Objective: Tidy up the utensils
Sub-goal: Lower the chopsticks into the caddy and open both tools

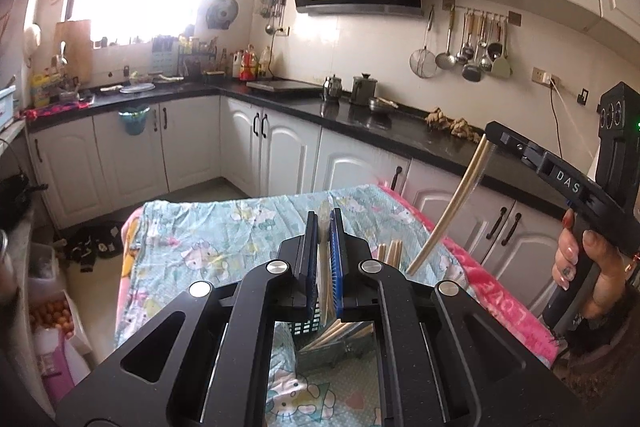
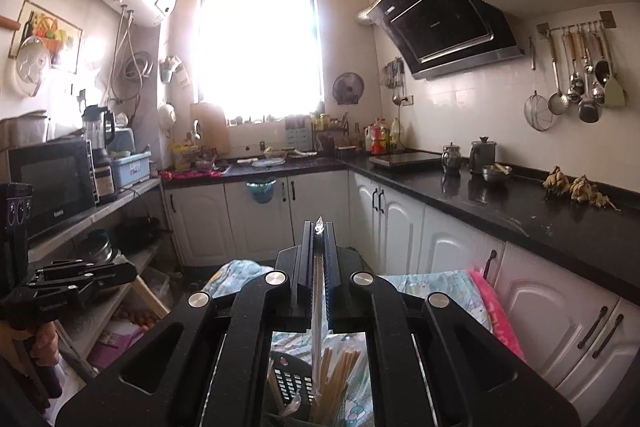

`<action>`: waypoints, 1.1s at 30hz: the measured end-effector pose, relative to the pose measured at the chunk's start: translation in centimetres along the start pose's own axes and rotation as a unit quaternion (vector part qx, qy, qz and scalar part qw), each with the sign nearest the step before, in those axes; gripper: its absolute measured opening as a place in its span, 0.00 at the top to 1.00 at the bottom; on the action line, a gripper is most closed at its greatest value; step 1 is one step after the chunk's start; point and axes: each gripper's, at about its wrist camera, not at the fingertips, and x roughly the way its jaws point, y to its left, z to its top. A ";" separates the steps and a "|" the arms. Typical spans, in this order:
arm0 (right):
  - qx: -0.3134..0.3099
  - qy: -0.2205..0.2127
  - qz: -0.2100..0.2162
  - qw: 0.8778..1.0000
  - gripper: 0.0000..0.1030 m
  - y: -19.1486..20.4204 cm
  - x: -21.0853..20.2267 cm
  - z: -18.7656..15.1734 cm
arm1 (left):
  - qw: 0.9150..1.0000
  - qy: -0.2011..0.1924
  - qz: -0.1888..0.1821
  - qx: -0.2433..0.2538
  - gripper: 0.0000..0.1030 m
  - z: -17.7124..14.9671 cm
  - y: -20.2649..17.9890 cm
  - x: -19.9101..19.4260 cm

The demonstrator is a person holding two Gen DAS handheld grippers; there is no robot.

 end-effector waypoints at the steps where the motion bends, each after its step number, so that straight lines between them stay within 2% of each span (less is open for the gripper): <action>1: -0.003 0.003 0.000 1.000 0.96 0.2 0.3 -0.4 | 1.000 0.004 0.000 0.000 0.97 -0.2 0.0 0.4; 21: -0.004 0.077 0.009 0.997 0.95 2.1 5.2 -6.7 | 0.998 0.059 -0.012 -0.023 0.96 -4.5 0.2 6.1; 24: 0.001 0.089 0.008 0.996 0.95 2.2 5.8 -7.3 | 0.998 0.062 -0.013 -0.032 0.93 -4.9 0.5 6.4; 25: 0.003 0.094 0.007 0.996 0.94 2.2 5.9 -7.5 | 0.997 0.062 -0.014 -0.033 0.89 -4.9 0.5 6.4; 27: 0.011 0.096 0.008 0.995 0.77 2.0 5.8 -7.7 | 0.997 0.060 -0.012 -0.036 0.81 -5.0 0.7 6.2; 28: 0.014 0.094 0.008 0.995 0.73 1.9 5.6 -7.8 | 0.997 0.059 -0.013 -0.037 0.77 -5.1 0.7 6.1; 31: 0.015 0.091 0.009 0.996 0.69 1.7 5.0 -7.8 | 0.998 0.054 -0.013 -0.042 0.69 -5.1 1.0 5.6; 33: 0.018 0.089 0.008 0.996 0.63 1.6 4.5 -7.7 | 0.998 0.049 -0.011 -0.042 0.63 -5.0 1.0 5.2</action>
